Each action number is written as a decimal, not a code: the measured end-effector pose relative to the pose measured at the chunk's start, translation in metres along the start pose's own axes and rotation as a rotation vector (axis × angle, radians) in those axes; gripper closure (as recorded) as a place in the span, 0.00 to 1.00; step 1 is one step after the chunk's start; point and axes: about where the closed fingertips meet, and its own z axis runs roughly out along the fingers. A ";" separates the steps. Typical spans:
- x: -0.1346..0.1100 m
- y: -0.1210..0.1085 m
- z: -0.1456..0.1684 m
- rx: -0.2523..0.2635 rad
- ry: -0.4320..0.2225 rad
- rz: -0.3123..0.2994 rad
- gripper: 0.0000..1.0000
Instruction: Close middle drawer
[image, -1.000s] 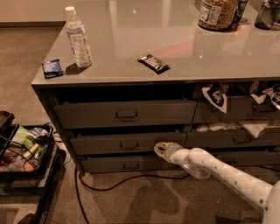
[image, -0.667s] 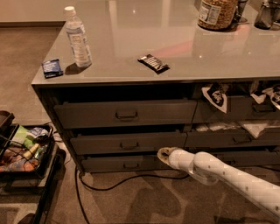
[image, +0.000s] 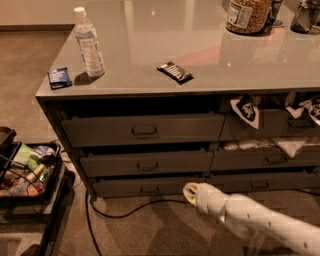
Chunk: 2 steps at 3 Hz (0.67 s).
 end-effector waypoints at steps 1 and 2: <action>-0.021 0.026 -0.033 0.064 0.048 -0.003 1.00; -0.018 0.042 -0.037 0.076 0.086 -0.007 1.00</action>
Offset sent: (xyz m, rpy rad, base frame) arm -0.0356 0.0058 0.0125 -0.0218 -0.0327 -0.0511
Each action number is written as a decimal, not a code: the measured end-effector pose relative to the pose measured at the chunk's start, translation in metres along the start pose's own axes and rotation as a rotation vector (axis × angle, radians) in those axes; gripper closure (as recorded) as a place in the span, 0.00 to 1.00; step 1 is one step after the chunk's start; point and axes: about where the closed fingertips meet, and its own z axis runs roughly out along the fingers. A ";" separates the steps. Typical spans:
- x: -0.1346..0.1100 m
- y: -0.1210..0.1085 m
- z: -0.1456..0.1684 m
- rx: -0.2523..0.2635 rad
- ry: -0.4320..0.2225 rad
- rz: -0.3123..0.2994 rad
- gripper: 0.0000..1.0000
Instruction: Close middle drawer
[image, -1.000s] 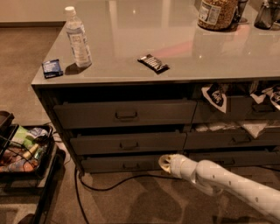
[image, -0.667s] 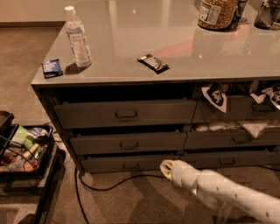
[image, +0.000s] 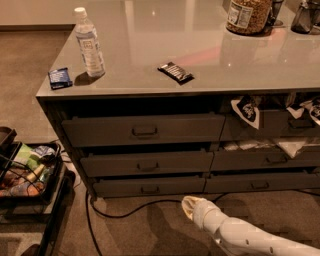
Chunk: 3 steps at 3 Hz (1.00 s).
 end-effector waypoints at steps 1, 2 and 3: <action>0.000 0.000 0.000 0.000 0.000 0.000 0.81; 0.000 0.000 0.000 0.000 0.000 0.000 0.58; 0.000 0.000 0.000 0.000 0.000 0.000 0.35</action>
Offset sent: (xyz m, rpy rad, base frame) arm 0.0002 -0.0002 0.0000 -0.0001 -0.0002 -0.0004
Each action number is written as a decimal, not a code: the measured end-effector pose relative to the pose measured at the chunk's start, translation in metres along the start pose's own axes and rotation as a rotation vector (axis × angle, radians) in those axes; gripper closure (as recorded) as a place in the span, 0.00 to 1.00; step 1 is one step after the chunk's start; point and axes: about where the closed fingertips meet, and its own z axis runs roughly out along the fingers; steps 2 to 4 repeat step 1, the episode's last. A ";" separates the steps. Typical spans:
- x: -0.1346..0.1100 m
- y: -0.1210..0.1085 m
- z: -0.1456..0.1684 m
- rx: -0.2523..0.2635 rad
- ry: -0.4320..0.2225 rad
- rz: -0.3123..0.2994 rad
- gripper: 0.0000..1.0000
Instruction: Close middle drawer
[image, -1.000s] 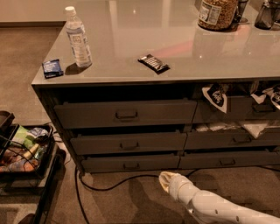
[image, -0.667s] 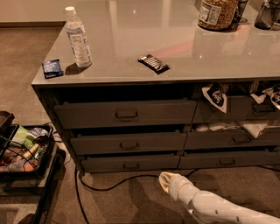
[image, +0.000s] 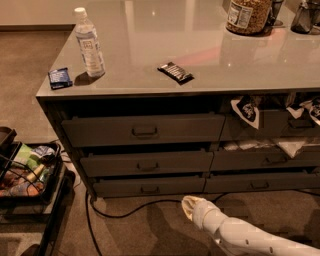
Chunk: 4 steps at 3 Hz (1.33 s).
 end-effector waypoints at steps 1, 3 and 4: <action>0.000 0.000 0.000 0.000 0.000 0.000 0.11; 0.000 0.000 0.000 0.000 0.000 0.000 0.11; 0.000 0.000 0.000 0.000 0.000 0.000 0.11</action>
Offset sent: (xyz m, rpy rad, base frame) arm 0.0000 0.0000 0.0000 0.0000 0.0000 0.0000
